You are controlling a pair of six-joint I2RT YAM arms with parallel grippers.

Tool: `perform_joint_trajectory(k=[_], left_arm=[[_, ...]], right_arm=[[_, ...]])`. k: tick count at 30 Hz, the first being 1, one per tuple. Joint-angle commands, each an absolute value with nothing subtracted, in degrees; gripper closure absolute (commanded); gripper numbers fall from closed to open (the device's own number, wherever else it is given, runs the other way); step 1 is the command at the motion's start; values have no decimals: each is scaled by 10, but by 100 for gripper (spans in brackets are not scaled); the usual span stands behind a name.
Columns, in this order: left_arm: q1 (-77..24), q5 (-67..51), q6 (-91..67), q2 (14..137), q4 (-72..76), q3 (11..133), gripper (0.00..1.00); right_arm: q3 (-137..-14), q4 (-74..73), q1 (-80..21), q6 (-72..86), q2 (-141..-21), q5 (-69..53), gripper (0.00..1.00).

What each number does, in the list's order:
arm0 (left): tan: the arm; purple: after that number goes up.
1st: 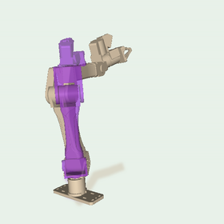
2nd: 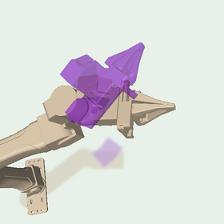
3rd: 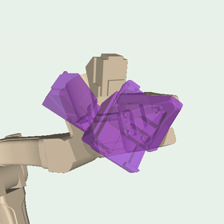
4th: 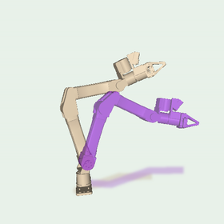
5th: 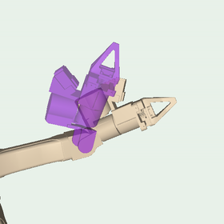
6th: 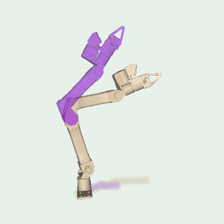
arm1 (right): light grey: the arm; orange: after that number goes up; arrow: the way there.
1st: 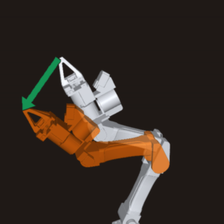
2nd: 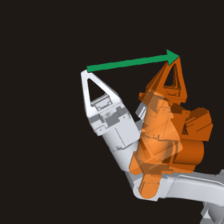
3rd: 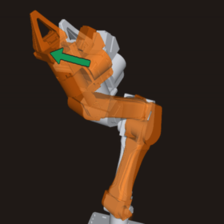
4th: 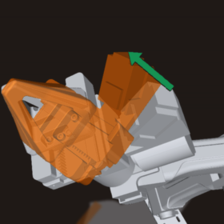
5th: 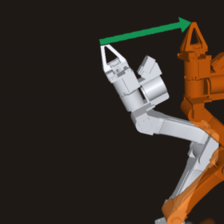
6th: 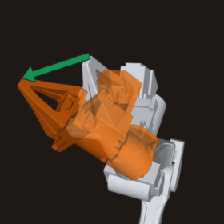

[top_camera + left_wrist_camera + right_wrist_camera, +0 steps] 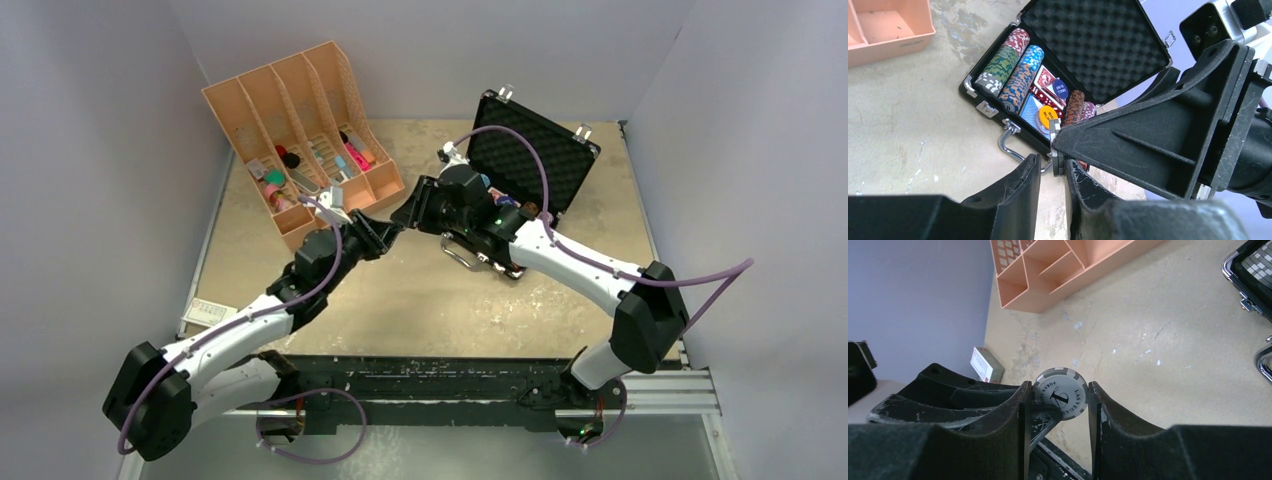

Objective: Pack up texas hold em set

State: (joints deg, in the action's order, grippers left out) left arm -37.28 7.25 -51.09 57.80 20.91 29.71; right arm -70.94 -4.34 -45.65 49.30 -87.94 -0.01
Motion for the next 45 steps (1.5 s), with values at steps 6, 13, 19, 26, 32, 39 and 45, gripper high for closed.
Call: perform_joint_trajectory(k=[6, 13, 19, 26, 32, 39, 45], left_arm=[[-373, 62, -527, 619, 338, 302, 100], [-371, 38, -467, 589, 280, 328, 100], [-369, -60, -401, 550, 225, 364, 100], [-368, -187, -328, 503, 167, 414, 100], [-368, -247, -290, 466, 134, 430, 100], [-369, -267, -274, 449, 119, 435, 100], [-369, -270, -272, 448, 118, 435, 100]], right_arm=[[-691, -3, -440, 500, -859, -57, 69], [-661, 81, -359, 326, -786, -175, 24], [-665, 108, -344, 161, -736, -348, 24], [-647, 125, -344, 115, -707, -443, 25], [-647, 118, -344, 95, -709, -525, 30], [-659, 143, -344, 112, -727, -603, 68], [-661, 175, -344, 142, -742, -618, 92]])
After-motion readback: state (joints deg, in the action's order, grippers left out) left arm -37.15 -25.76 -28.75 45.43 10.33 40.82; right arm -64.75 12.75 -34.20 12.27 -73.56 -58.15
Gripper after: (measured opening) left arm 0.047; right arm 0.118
